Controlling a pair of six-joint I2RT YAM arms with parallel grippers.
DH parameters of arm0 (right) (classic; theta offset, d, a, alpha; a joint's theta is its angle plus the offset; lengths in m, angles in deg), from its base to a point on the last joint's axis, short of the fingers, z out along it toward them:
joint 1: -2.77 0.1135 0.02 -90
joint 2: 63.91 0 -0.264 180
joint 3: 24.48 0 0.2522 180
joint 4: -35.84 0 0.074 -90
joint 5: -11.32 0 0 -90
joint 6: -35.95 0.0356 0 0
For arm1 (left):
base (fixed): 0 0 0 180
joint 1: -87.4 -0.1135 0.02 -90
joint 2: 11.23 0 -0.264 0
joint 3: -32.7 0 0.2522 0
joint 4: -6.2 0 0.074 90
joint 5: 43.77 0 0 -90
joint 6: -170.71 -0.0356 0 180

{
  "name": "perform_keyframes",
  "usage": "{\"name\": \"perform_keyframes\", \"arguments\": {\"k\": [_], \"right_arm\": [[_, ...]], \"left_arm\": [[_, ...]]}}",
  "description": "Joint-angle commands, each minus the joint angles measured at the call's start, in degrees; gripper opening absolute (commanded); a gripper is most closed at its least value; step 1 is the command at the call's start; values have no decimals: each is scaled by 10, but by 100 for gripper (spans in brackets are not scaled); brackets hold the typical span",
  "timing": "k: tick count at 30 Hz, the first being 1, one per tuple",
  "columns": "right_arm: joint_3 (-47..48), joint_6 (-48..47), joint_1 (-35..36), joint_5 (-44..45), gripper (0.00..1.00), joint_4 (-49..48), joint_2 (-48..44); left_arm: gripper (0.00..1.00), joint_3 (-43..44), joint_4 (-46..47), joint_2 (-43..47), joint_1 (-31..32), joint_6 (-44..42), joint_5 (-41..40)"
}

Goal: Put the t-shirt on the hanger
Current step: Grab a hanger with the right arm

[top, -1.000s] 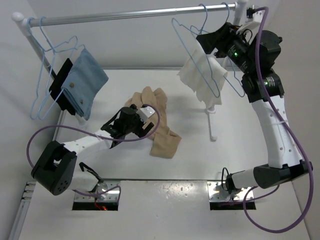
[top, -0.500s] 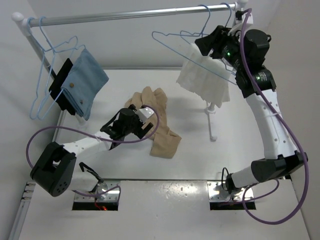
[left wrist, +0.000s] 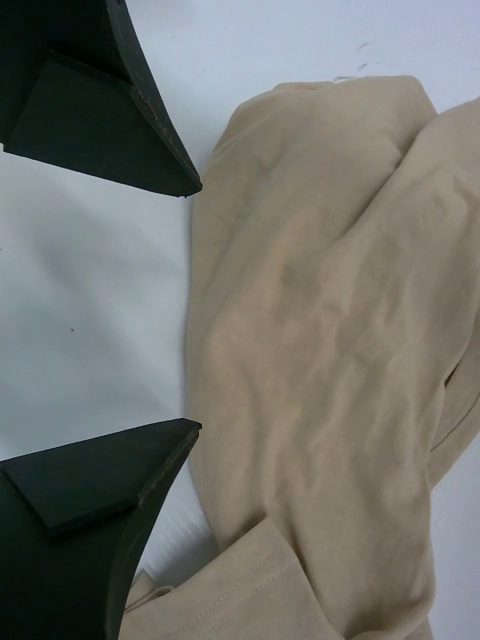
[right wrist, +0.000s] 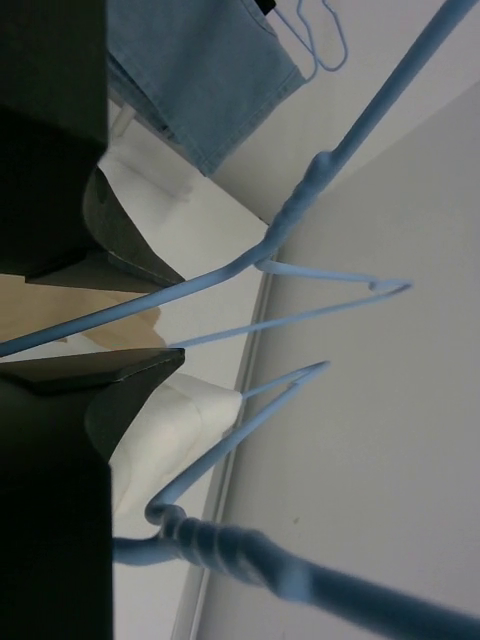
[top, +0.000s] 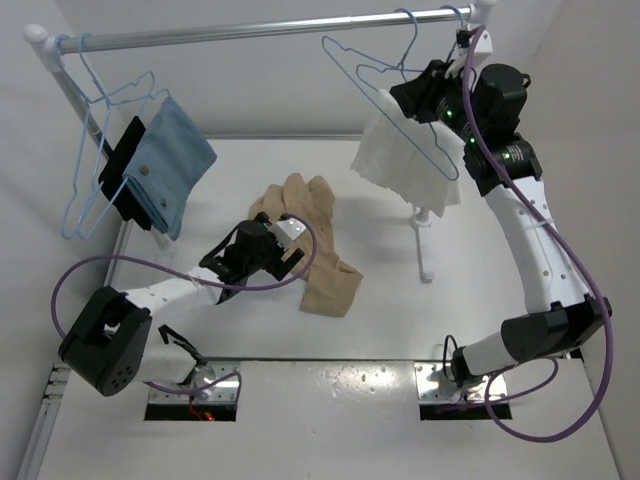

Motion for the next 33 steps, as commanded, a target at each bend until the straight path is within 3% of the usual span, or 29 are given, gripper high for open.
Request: {"name": "perform_keyframes", "arguments": {"k": [1,11,27,33], "right_arm": [[-18,-7,4,-18,28,-45,-16],[-24,-7,4,-50,0,-84,-21],[4,5,4,-131,0,-130,-39],[-45,10,15,-172,0,-144,-60]], "left_arm": [[99,-6,30,20,2,10,-18],[99,-17,35,30,2,21,-20],[99,-23,35,35,2,48,-20],[99,-17,30,24,2,74,-20]]}}
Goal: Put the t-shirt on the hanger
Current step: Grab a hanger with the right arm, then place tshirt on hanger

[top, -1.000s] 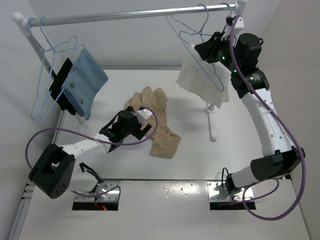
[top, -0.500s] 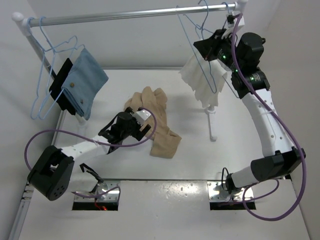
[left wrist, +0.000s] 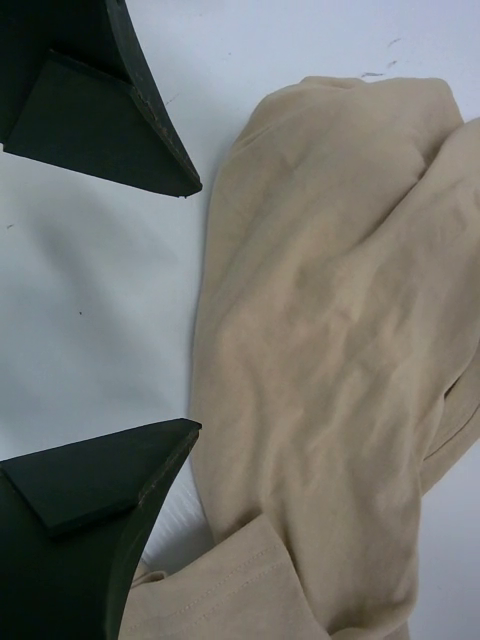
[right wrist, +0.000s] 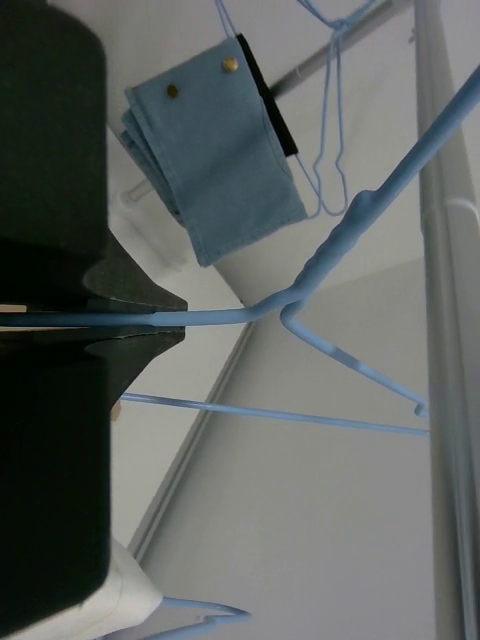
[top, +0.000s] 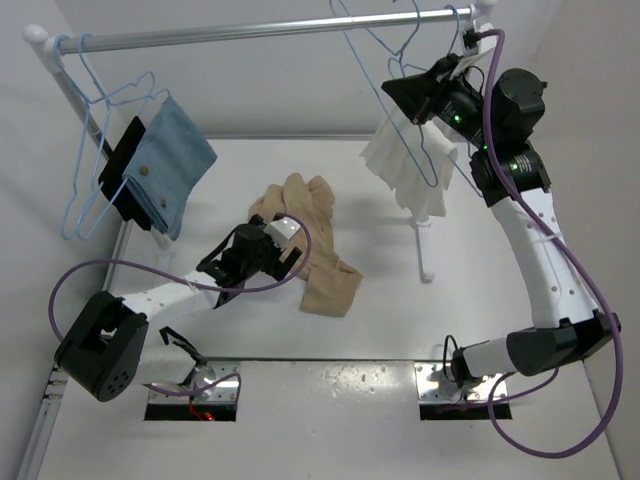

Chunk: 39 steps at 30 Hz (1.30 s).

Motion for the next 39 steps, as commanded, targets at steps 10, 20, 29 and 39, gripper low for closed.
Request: {"name": "perform_keyframes", "arguments": {"k": [10,20,29,39], "right_arm": [[-159,7,26,-76,0,-45,-70],[-296,25,66,-7,0,-20,-79],[-336,20,77,83,0,4,-85],[-375,25,77,108,0,-29,-100]], "left_arm": [[99,36,-5,-23,2,40,-3],[96,118,-43,-108,20,65,97],[97,215,-142,-265,113,-161,52],[51,203,-403,-233,46,-499,171]]}}
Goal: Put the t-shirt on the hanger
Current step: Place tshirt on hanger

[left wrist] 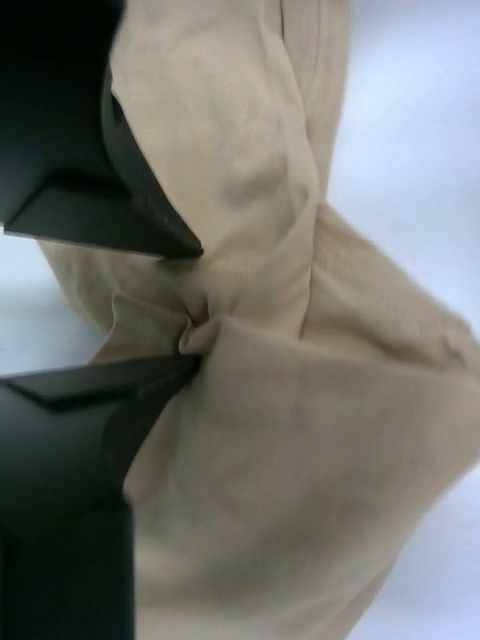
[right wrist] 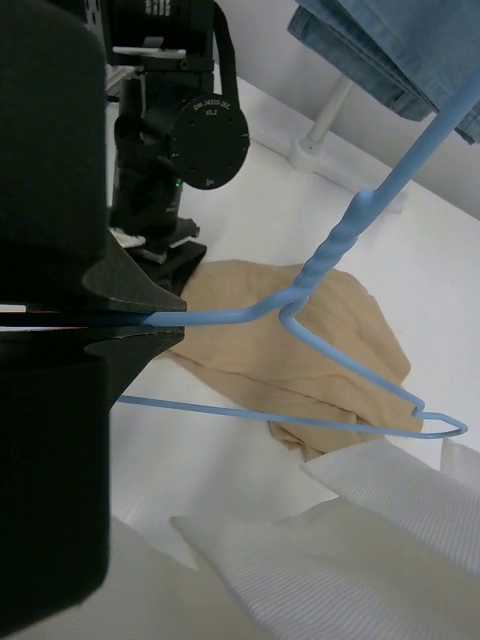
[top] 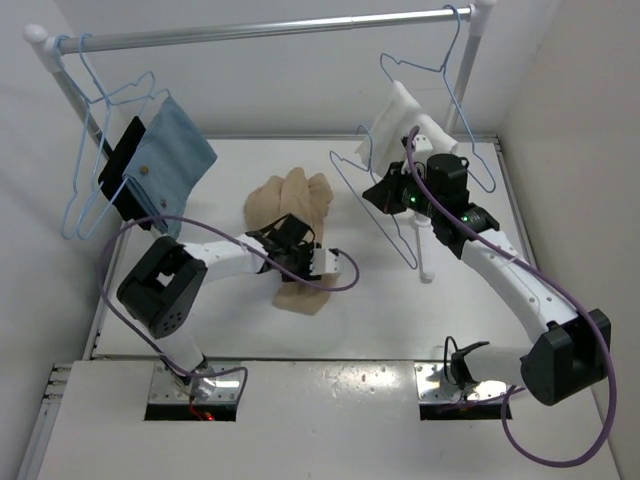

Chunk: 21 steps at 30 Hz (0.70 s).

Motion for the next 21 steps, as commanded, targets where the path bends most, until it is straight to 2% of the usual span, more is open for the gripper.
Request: {"name": "perform_keyframes", "arguments": {"k": [1,3,5,6,7,8,10,12,13,14,16,18,19,21], "right_arm": [[2,4,2,6,0,-52,-15],[2,4,2,6,0,-52,-15],[2,-1,2,1,0,-46,-15],[2,-7,2,-5,0,-46,-9],[2,-7,2,-5,0,-39,-9],[2,-12,2,-12,0,-39,-9],[2,-12,2,-19,0,-28,-9],[2,-18,2,-24,0,-28,-4],[-3,-18,2,-24,0,-22,-4],[-3,-18,2,-19,0,-22,-4],[-9,-18,7,-19,0,-29,-4],[-9,-6,7,-1,0,-29,-9],[-14,-6,7,6,0,-29,-9],[-14,-1,7,31,0,-29,-15]], "left_arm": [[47,-26,-197,29,-20,-201,38],[38,-58,-264,58,-20,-281,38],[36,-86,-314,81,-20,-320,20],[39,-93,-330,106,-20,-353,20],[49,-93,-349,118,-20,-366,15],[78,-98,-367,131,-25,-366,26],[99,-86,-372,167,-36,-337,58],[99,-39,-352,174,-52,-290,143],[99,-18,-328,174,-73,-193,174],[99,5,-301,157,-85,-138,224],[92,77,-238,124,-116,-25,262],[79,115,-208,86,-130,9,283],[55,136,-197,52,-136,21,277],[41,147,-179,19,-136,29,235]]}}
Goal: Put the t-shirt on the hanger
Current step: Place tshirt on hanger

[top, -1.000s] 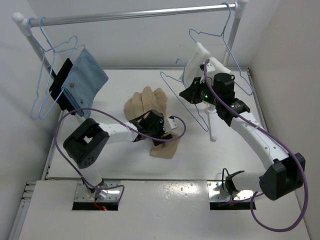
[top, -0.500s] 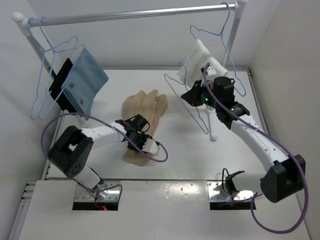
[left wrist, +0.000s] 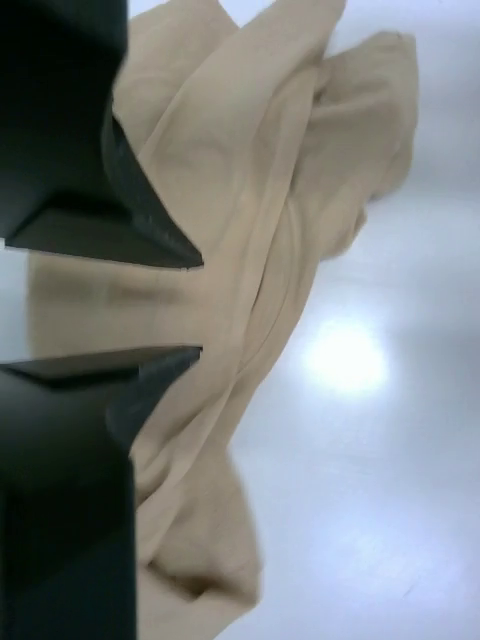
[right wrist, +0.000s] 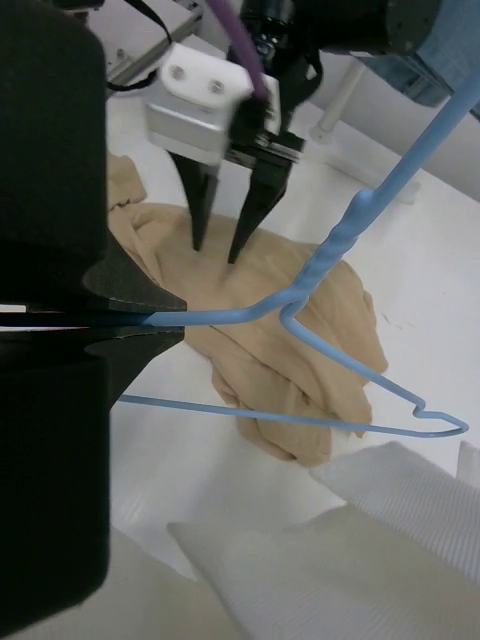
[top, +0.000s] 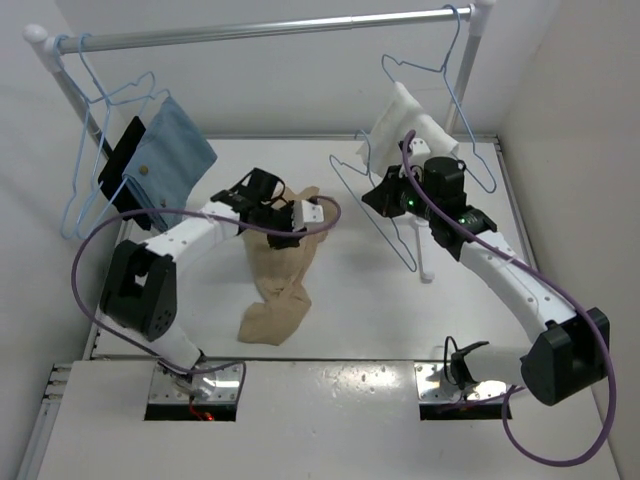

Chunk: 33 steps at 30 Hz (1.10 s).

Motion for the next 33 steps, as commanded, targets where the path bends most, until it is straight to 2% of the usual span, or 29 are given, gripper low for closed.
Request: {"name": "perform_keyframes", "arguments": {"k": [1,2,3,4,6,7,10,12,14,15,16,19,20,21,30,33], "right_arm": [[-2,7,4,35,0,-17,-15],[-2,7,4,42,0,-12,-15],[4,7,4,42,0,-4,-15],[4,0,4,42,0,-4,-20],[4,0,4,42,0,-4,-26],[-2,0,4,42,0,-9,-33],[-9,0,4,42,0,-9,-38],[-9,0,4,42,0,-9,-44],[-15,-5,4,42,0,-3,-49],[-15,-5,4,42,0,2,-55],[-15,-5,4,48,0,2,-63],[-15,-5,4,62,0,2,-71],[-15,-10,4,62,0,2,-76],[-15,-11,4,62,0,-3,-76],[-15,-16,4,44,0,4,-59],[-15,-21,4,44,0,9,-64]], "left_arm": [[38,25,51,-64,-12,81,9],[38,33,51,-97,-19,92,-15],[45,51,66,-113,-19,104,-28],[66,61,74,-138,-25,142,-42],[77,76,86,-154,-25,169,-57],[85,76,106,-154,-25,193,-57],[90,70,151,-154,-7,223,-65],[90,65,163,-161,7,239,-115],[76,65,163,-181,20,239,-145],[65,60,156,-187,20,239,-152],[45,60,142,-187,20,239,-152],[25,47,123,-174,-2,211,-136],[9,40,123,-159,-11,211,-136],[1,40,115,-153,-11,202,-136],[0,28,98,-135,-27,213,-122],[0,40,87,-109,-47,254,-154]]}}
